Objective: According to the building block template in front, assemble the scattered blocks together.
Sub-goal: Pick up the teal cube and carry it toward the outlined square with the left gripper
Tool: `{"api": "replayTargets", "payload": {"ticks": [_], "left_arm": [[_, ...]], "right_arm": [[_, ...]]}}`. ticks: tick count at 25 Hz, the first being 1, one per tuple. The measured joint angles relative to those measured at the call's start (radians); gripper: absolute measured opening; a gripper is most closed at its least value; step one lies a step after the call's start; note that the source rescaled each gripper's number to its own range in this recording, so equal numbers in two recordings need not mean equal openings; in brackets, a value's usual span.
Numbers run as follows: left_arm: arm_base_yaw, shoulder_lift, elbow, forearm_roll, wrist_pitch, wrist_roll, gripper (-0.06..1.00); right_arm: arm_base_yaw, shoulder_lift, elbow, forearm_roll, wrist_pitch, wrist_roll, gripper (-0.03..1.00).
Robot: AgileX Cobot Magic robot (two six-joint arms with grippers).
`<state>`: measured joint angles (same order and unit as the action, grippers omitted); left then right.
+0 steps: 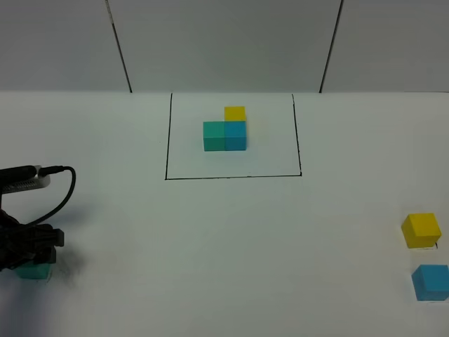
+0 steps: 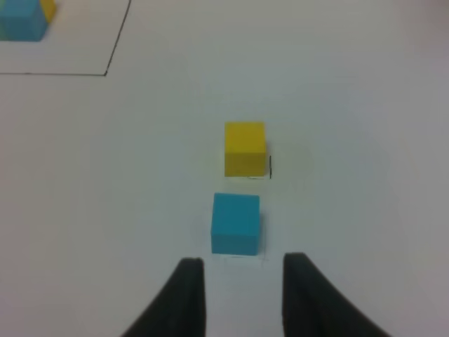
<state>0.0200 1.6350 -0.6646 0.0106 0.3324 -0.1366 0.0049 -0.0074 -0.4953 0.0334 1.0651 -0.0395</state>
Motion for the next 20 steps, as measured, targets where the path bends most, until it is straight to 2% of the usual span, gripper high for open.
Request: {"api": "replayTargets", "payload": {"ticks": [3, 5, 7, 8, 9, 12, 14, 17, 20], "left_arm": [[0.000, 0.035, 0.000, 0.000, -0.030, 0.001, 0.62], [0.000, 0.056, 0.000, 0.003, -0.048, 0.010, 0.54], [0.000, 0.067, -0.001, 0.019, -0.065, 0.036, 0.29], [0.000, 0.069, -0.001, 0.032, -0.070, 0.061, 0.08], [0.000, 0.069, -0.005, 0.046, -0.069, 0.093, 0.00], [-0.005, 0.071, -0.049, 0.049, -0.042, 0.188, 0.00], [-0.032, 0.072, -0.091, 0.024, -0.019, 0.274, 0.00], [-0.121, 0.073, -0.172, -0.064, 0.037, 0.480, 0.00], [-0.235, 0.078, -0.265, -0.164, 0.117, 0.762, 0.00]], "right_arm": [[0.000, 0.000, 0.000, 0.000, 0.000, 0.000, 0.04], [0.000, 0.000, 0.000, 0.000, 0.000, 0.000, 0.04], [0.000, 0.000, 0.000, 0.000, 0.000, 0.000, 0.04], [0.000, 0.000, 0.000, 0.000, 0.000, 0.000, 0.04], [0.000, 0.000, 0.000, 0.000, 0.000, 0.000, 0.04], [0.000, 0.000, 0.000, 0.000, 0.000, 0.000, 0.04], [0.000, 0.000, 0.000, 0.000, 0.000, 0.000, 0.04], [0.000, 0.000, 0.000, 0.000, 0.000, 0.000, 0.04], [0.000, 0.000, 0.000, 0.000, 0.000, 0.000, 0.04]]}}
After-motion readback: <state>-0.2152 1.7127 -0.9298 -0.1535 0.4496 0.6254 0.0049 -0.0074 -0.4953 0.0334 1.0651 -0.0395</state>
